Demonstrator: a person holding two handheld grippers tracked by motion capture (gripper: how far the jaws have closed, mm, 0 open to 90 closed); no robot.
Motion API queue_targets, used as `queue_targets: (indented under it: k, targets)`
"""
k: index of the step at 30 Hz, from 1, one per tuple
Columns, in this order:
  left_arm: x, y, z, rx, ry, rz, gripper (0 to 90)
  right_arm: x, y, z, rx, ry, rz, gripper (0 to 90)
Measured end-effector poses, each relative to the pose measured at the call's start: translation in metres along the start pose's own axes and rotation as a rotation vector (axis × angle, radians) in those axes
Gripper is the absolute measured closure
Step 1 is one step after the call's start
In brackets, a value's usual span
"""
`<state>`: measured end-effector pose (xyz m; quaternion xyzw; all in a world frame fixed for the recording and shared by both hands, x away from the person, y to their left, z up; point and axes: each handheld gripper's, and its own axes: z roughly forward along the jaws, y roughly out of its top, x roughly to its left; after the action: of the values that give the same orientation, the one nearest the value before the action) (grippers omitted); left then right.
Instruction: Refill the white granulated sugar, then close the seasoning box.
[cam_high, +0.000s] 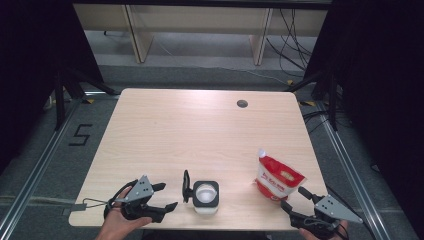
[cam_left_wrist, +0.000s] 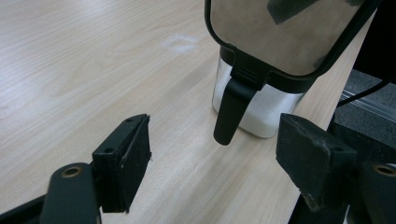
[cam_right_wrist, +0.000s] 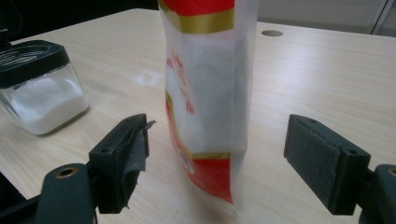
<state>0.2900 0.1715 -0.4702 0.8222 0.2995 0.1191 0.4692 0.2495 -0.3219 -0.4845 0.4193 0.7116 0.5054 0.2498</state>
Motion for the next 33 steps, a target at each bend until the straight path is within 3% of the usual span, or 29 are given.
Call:
queue_targets:
  k: [1, 2, 4, 7, 8, 10, 11, 12, 14, 15, 18, 19, 21, 24, 25, 26, 27, 28, 29, 31, 32, 33]
  targets:
    - [0.001, 0.001, -0.001, 0.009, -0.001, 0.013, 25.7, -0.001, -0.001, -0.001, 0.001, -0.003, -0.014, 23.2]
    - [0.001, 0.001, -0.001, 0.003, -0.006, 0.004, 25.6, 0.002, -0.001, -0.002, 0.010, -0.007, 0.028, 23.2]
    - [0.001, 0.002, -0.002, -0.012, -0.001, 0.008, 25.6, -0.002, -0.002, -0.002, -0.009, 0.000, -0.030, 23.2]
    - [0.001, 0.005, -0.004, -0.011, -0.009, 0.010, 25.5, 0.001, -0.003, -0.005, 0.000, -0.024, 0.005, 23.2]
    - [-0.001, 0.006, -0.004, -0.025, -0.006, 0.000, 25.5, -0.001, -0.003, -0.004, -0.016, -0.016, -0.006, 23.2]
    - [-0.001, 0.008, -0.005, -0.023, -0.010, -0.005, 25.6, 0.000, -0.003, -0.006, 0.002, -0.026, -0.001, 23.3]
    - [-0.001, 0.009, -0.006, -0.016, -0.008, 0.004, 25.7, -0.002, -0.003, -0.004, -0.016, -0.023, -0.024, 23.3]
    - [-0.001, 0.010, -0.007, -0.017, -0.003, 0.002, 26.4, -0.001, -0.003, -0.005, -0.007, -0.010, -0.002, 23.3]
    - [-0.001, 0.012, -0.008, -0.034, 0.002, -0.024, 28.8, -0.002, -0.003, -0.006, 0.003, -0.026, -0.014, 23.4]
    - [0.000, 0.013, -0.009, -0.040, -0.005, -0.011, 31.3, -0.002, -0.003, -0.006, 0.003, -0.025, -0.014, 23.5]
    - [0.000, 0.016, -0.011, -0.066, 0.006, -0.042, 42.3, -0.002, -0.004, -0.006, 0.001, -0.022, -0.010, 23.7]
    - [0.001, 0.017, -0.012, -0.074, 0.013, -0.030, 49.5, 0.001, -0.004, -0.008, 0.013, -0.033, 0.040, 23.7]
    - [0.001, 0.019, -0.013, -0.090, -0.001, -0.026, 57.5, -0.005, -0.004, -0.006, -0.003, -0.009, -0.030, 23.7]
    - [0.000, 0.021, -0.014, -0.085, -0.012, 0.026, 68.2, -0.002, -0.003, -0.010, -0.010, -0.035, -0.012, 23.7]
    - [-0.002, 0.020, -0.014, -0.086, -0.010, 0.006, 71.2, 0.000, -0.003, -0.011, -0.008, -0.033, -0.005, 23.8]
    - [-0.001, 0.021, -0.014, -0.082, -0.010, 0.029, 74.3, 0.000, -0.003, -0.012, -0.010, -0.039, -0.019, 23.7]
    - [0.000, 0.022, -0.014, -0.080, -0.011, 0.052, 75.8, 0.002, -0.004, -0.012, -0.005, -0.029, -0.005, 23.8]
    - [-0.003, 0.022, -0.013, -0.089, -0.005, 0.017, 77.9, 0.002, -0.004, -0.012, -0.001, -0.031, -0.011, 23.8]
    - [-0.002, 0.024, -0.013, -0.088, -0.006, 0.037, 79.6, 0.004, -0.005, -0.013, 0.003, -0.025, 0.007, 23.8]
    - [-0.002, 0.026, -0.012, -0.098, -0.021, 0.037, 82.0, 0.006, -0.005, -0.015, 0.020, -0.034, 0.033, 23.9]
    - [-0.002, 0.028, -0.012, -0.097, -0.025, 0.050, 83.2, 0.002, -0.005, -0.014, 0.002, -0.032, -0.023, 24.1]
    - [-0.003, 0.028, -0.011, -0.102, -0.025, 0.040, 83.7, 0.002, -0.005, -0.014, 0.001, -0.031, -0.023, 24.2]
